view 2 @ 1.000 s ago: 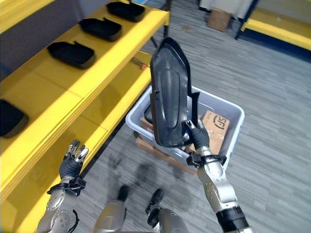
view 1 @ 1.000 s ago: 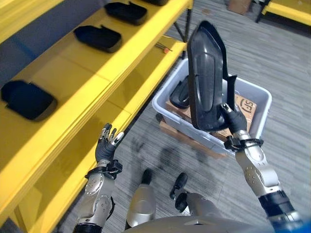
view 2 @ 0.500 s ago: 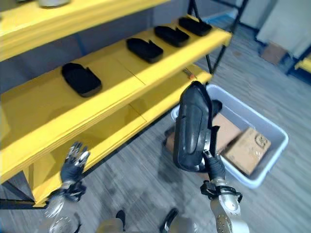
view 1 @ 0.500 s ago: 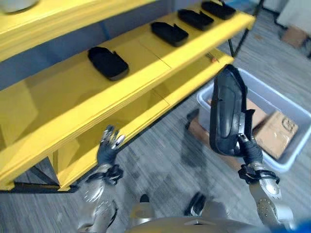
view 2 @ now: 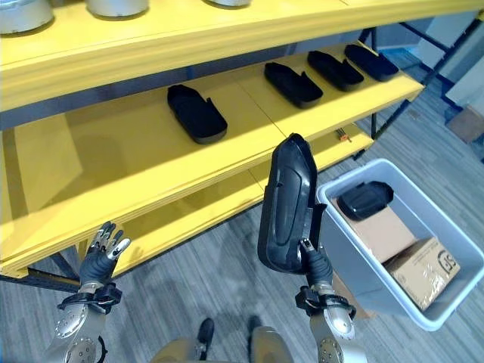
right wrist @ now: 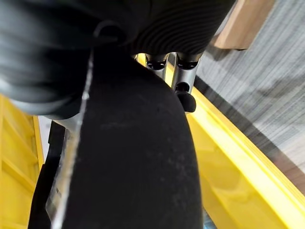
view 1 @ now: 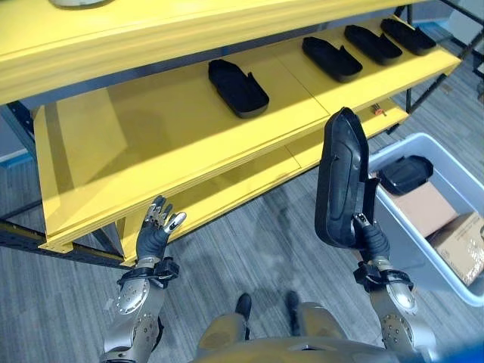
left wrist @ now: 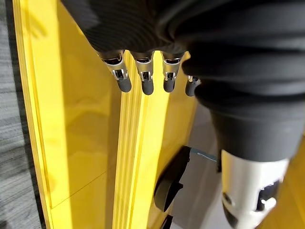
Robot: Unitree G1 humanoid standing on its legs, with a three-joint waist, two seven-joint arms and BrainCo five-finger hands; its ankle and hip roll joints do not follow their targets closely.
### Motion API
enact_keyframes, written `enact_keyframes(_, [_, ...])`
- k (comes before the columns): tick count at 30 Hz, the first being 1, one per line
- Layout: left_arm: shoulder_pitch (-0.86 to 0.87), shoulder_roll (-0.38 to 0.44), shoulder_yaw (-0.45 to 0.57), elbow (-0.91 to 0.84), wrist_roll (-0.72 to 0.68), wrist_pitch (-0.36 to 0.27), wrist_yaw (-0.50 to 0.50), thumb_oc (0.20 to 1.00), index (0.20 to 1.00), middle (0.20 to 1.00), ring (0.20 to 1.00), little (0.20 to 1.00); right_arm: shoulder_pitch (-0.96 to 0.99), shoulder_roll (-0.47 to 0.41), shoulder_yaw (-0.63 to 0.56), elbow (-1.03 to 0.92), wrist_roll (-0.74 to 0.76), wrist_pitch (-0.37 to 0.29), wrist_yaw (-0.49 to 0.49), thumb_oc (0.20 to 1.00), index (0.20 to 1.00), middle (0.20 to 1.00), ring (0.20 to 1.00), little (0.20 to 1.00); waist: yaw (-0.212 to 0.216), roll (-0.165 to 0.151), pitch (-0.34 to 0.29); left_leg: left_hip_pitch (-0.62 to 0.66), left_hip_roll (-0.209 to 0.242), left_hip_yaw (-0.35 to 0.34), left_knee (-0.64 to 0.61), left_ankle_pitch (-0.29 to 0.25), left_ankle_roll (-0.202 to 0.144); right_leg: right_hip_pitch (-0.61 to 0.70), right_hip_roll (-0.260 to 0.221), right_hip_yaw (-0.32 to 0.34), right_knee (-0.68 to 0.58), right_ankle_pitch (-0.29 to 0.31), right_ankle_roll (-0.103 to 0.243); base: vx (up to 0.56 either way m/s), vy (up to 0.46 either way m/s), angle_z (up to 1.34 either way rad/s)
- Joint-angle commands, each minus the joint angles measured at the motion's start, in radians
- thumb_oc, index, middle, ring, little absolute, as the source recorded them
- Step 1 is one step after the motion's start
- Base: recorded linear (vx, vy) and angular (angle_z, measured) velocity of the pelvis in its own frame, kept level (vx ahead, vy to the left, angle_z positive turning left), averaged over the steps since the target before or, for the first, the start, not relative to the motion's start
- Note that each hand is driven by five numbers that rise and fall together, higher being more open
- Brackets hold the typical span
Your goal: Move parts from the plastic box to the shelf.
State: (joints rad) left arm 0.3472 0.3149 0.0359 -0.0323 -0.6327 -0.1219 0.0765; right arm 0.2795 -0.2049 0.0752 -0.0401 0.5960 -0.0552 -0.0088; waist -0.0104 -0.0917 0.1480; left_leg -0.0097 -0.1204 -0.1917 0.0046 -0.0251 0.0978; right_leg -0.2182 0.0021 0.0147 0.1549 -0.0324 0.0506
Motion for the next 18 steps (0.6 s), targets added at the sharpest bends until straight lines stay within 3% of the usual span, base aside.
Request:
enact_keyframes(1, [-0.013, 0.004, 0.024, -0.106, 0.027, -0.053, -0.022, 1.000, 1.000, 1.000, 1.000, 1.000, -0.071, -0.039, -0.017, -0.069, 0.038, -0.060, 0.015, 0.200, 0.200, 0.200, 0.200, 0.200, -0.015, 0.049, 0.009, -0.011, 0.036, -0.033, -0.030, 0.004, -0.053, 0.041, -0.012, 0.079, -0.102, 0.059, 0.053, 0.08, -0.060, 0.03])
enact_keyframes(3, [-0.014, 0.009, 0.020, -0.100, 0.022, -0.065, -0.017, 1.000, 1.000, 1.000, 1.000, 1.000, -0.081, -0.040, -0.006, -0.071, 0.030, -0.057, 0.011, 0.200, 0.200, 0.200, 0.200, 0.200, -0.024, 0.049, 0.024, 0.012, 0.047, -0.078, -0.045, -0.003, -0.059, -0.024, -0.001, 0.182, -0.129, 0.102, 0.079, 0.20, -0.160, 0.03])
enact_keyframes(5, [-0.011, 0.009, 0.019, -0.099, 0.026, -0.068, -0.016, 1.000, 1.000, 1.000, 1.000, 1.000, -0.076, -0.039, -0.006, -0.074, 0.032, -0.058, 0.012, 0.200, 0.200, 0.200, 0.200, 0.200, -0.026, 0.045, 0.029, 0.026, 0.050, -0.093, -0.050, -0.008, -0.062, -0.026, -0.002, 0.184, -0.134, 0.109, 0.082, 0.16, -0.166, 0.47])
enact_keyframes(6, [-0.005, 0.000, 0.022, -0.098, 0.033, -0.075, -0.023, 1.000, 1.000, 1.000, 1.000, 1.000, -0.061, -0.040, -0.011, -0.078, 0.036, -0.054, 0.016, 0.200, 0.200, 0.200, 0.200, 0.200, -0.023, 0.026, 0.019, 0.036, 0.059, -0.099, -0.048, -0.019, -0.073, 0.004, -0.016, 0.155, -0.157, 0.110, 0.072, 0.17, -0.198, 0.64])
enact_keyframes(8, [-0.003, -0.011, 0.026, -0.100, 0.021, -0.077, -0.019, 1.000, 1.000, 1.000, 1.000, 1.000, -0.061, -0.054, -0.019, -0.077, 0.037, -0.058, 0.015, 0.200, 0.200, 0.200, 0.200, 0.200, -0.022, 0.025, 0.000, 0.042, 0.083, -0.093, -0.058, -0.023, -0.086, 0.021, -0.016, 0.123, -0.155, 0.109, 0.062, 0.23, -0.262, 0.40])
enact_keyframes(14, [-0.015, -0.016, -0.002, -0.098, -0.005, -0.065, -0.016, 1.000, 1.000, 1.000, 1.000, 1.000, -0.034, -0.078, -0.061, -0.078, 0.043, -0.069, -0.007, 0.200, 0.200, 0.200, 0.200, 0.200, -0.030, 0.038, -0.024, 0.043, 0.164, -0.133, -0.077, -0.002, -0.150, 0.066, -0.012, -0.016, -0.124, 0.039, 0.024, 0.15, -0.212, 0.59])
enact_keyframes(18, [-0.020, -0.015, -0.007, -0.097, -0.011, -0.062, -0.009, 1.000, 1.000, 1.000, 1.000, 1.000, -0.040, -0.083, -0.064, -0.075, 0.048, -0.075, -0.017, 0.200, 0.200, 0.200, 0.200, 0.200, -0.030, 0.044, -0.025, 0.041, 0.186, -0.144, -0.076, 0.014, -0.169, 0.079, -0.009, -0.062, -0.105, 0.010, 0.012, 0.08, -0.119, 0.48])
